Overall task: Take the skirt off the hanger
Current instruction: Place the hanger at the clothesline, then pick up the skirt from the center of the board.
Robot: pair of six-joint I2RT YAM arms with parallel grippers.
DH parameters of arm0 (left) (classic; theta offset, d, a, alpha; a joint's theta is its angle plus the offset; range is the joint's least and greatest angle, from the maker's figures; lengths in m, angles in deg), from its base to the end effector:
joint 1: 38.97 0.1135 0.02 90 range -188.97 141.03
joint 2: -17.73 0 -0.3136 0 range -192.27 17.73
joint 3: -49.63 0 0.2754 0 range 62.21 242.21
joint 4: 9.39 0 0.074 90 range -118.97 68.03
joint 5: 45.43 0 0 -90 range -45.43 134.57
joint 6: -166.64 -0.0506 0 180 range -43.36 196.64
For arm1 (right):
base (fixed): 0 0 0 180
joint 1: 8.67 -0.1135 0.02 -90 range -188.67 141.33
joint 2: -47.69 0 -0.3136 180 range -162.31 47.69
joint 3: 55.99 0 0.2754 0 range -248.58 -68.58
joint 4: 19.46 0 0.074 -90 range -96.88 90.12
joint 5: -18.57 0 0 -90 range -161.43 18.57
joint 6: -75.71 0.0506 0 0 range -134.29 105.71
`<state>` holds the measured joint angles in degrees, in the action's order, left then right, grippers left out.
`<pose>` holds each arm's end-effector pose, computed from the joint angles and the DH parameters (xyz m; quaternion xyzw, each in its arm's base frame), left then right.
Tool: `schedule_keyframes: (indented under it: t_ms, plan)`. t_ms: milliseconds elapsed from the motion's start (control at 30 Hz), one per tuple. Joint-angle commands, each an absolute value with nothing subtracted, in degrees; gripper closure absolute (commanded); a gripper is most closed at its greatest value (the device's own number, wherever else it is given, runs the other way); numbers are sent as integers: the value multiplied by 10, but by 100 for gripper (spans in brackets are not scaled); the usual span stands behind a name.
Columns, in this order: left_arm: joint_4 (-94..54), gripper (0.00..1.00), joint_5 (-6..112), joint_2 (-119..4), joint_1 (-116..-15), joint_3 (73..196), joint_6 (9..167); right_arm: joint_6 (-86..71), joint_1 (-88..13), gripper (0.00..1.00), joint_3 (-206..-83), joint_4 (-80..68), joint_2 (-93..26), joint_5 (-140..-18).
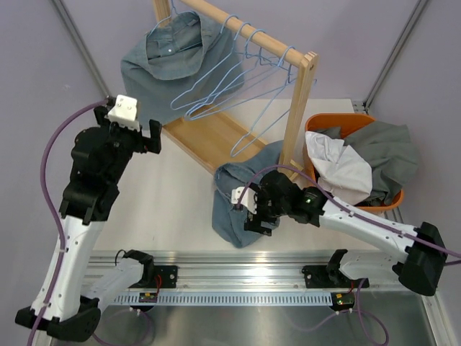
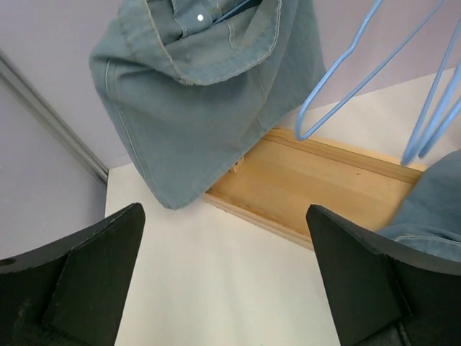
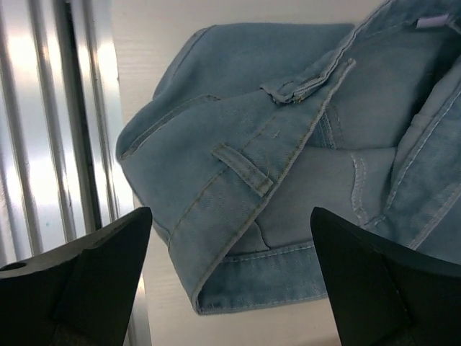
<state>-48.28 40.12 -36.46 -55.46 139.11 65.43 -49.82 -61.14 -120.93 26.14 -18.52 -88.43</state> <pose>0.1790 -0.0489 0.5191 0.1486 0.7136 -0.0032 0.6846 0.1421 0.2093 0.3050 -0.6780 0.6239 0.1895 0.3393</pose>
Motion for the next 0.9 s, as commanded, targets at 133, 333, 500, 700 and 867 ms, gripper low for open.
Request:
schedule_keyframes:
  t_ms: [133, 333, 500, 700, 867]
  plan:
    - [-518, 1, 382, -271, -553, 1295, 736, -357, -648, 1, -1185, 115, -287, -718]
    - [-519, 1, 383, -235, -553, 1253, 758, -349, -648, 7, -1176, 89, -317, -671]
    - [-505, 1, 396, -226, -553, 1226, 763, -314, -648, 43, -1177, 102, -322, -700]
    - [-499, 1, 407, -225, -553, 1214, 764, -284, -647, 92, -1194, 119, -315, -748]
    - [-497, 1, 405, -221, -553, 1207, 764, -309, -635, 100, -1220, 174, -272, -831]
